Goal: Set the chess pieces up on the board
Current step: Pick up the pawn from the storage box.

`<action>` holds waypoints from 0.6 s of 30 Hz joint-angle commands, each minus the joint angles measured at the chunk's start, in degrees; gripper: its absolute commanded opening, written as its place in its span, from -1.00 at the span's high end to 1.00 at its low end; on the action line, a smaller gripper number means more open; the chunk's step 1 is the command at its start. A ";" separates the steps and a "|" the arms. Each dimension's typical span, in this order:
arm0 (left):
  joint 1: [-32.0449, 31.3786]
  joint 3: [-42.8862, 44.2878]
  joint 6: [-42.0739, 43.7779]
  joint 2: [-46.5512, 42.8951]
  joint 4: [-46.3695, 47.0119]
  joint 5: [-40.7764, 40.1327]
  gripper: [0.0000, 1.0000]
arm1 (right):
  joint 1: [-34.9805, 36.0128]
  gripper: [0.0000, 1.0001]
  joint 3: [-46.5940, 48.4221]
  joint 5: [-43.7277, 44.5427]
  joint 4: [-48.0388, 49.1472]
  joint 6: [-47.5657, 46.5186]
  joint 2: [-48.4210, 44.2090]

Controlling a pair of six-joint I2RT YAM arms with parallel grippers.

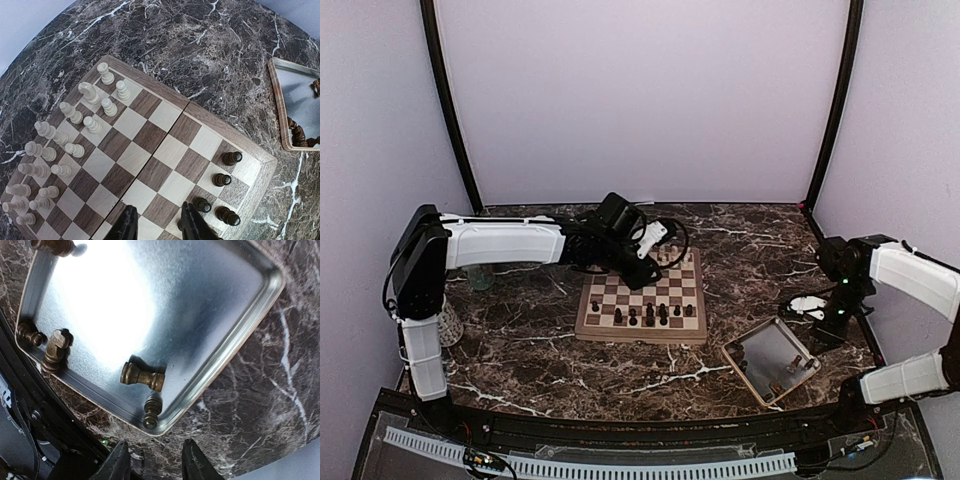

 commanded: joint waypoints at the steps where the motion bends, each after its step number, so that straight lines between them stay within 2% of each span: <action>1: 1.05 -3.04 -5.88 -6.22 6.19 -0.04 0.34 | 0.17 0.31 -3.14 2.18 1.17 -1.35 0.83; 13: 1.47 -4.30 -8.06 -6.71 6.44 0.38 0.33 | 0.18 0.45 -6.33 2.97 7.21 -1.51 4.90; 18: 1.47 -4.21 -7.88 -6.65 6.03 -0.22 0.33 | 0.26 0.62 -6.92 2.97 8.91 -1.58 7.11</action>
